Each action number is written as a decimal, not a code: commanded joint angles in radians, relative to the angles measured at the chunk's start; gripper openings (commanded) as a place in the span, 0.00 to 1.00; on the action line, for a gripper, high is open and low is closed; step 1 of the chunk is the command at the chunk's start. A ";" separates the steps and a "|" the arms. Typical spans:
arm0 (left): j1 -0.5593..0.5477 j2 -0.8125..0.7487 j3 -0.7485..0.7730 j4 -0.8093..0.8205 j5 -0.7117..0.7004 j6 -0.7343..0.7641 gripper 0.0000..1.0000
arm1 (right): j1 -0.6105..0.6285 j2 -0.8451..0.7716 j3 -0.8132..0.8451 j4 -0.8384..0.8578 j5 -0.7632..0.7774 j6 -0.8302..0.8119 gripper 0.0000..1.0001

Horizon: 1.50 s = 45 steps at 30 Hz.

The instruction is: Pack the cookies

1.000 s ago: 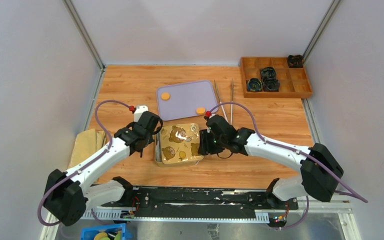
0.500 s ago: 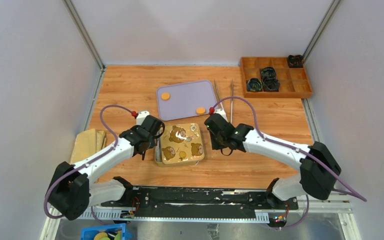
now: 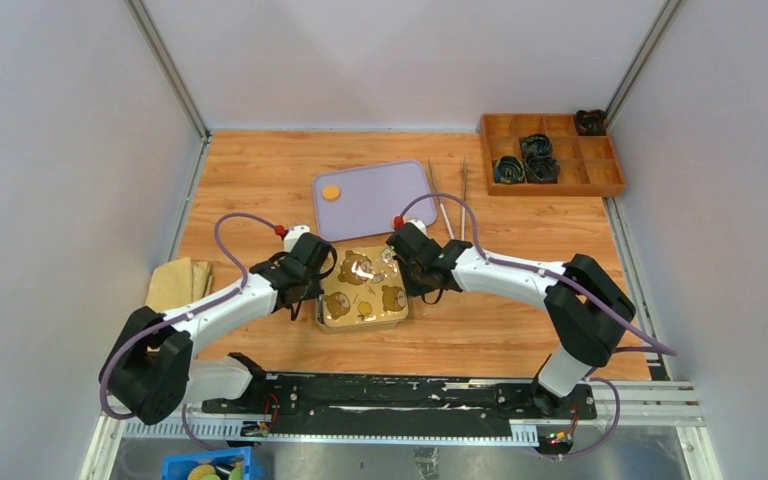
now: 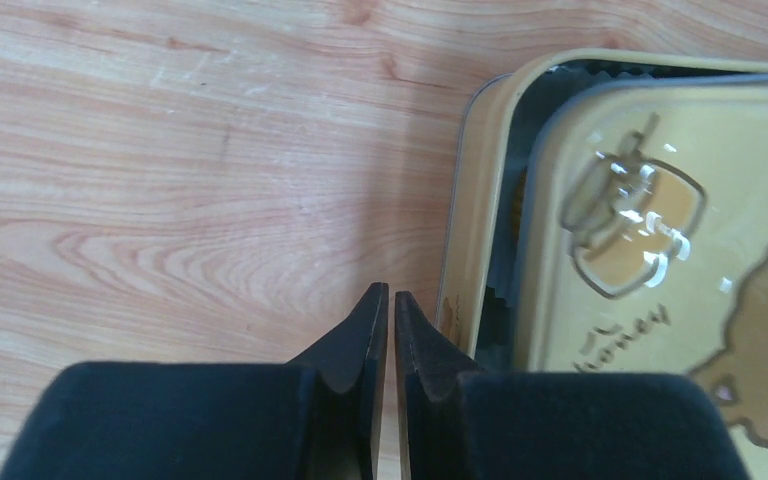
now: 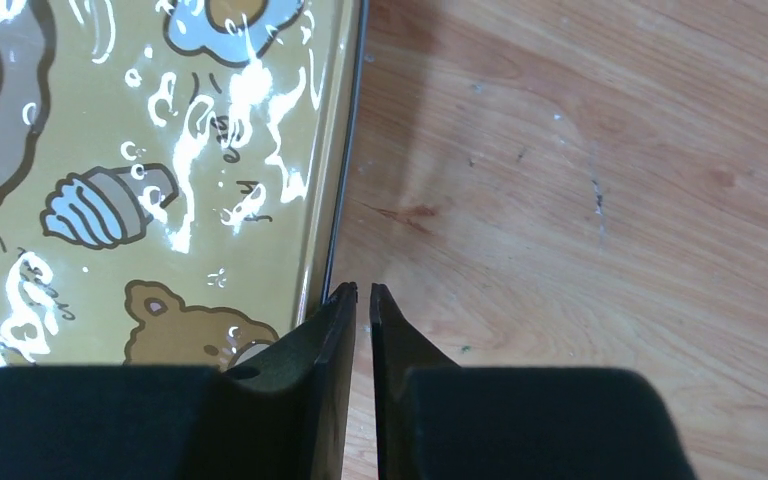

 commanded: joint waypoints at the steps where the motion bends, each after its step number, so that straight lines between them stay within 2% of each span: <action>1: -0.033 0.016 0.023 0.066 0.037 -0.012 0.12 | 0.010 -0.017 0.032 0.041 -0.053 -0.015 0.15; 10: -0.054 0.008 0.043 0.064 0.024 0.005 0.11 | 0.056 -0.009 0.078 0.013 -0.056 -0.016 0.08; 14: -0.053 -0.041 0.081 -0.048 -0.077 0.001 0.11 | 0.075 -0.001 0.107 -0.001 -0.045 -0.026 0.07; 17: -0.053 -0.100 0.107 -0.132 -0.163 0.003 0.11 | 0.079 0.002 0.111 -0.006 -0.053 -0.022 0.01; 25: -0.054 -0.193 0.129 -0.197 -0.178 -0.004 0.07 | 0.082 -0.003 0.116 -0.028 -0.022 -0.035 0.02; 31: -0.087 -0.309 0.127 -0.150 0.010 -0.023 0.06 | 0.081 0.031 0.131 -0.023 -0.040 -0.038 0.00; 34: -0.140 -0.327 0.127 -0.146 -0.015 -0.026 0.06 | 0.082 0.040 0.138 -0.021 -0.049 -0.038 0.00; 41: -0.147 -0.247 0.055 -0.078 0.048 -0.045 0.06 | 0.081 0.053 0.142 -0.018 -0.068 -0.035 0.00; 45: -0.148 -0.197 0.048 -0.135 -0.014 -0.071 0.05 | 0.082 0.046 0.140 -0.018 -0.074 -0.033 0.00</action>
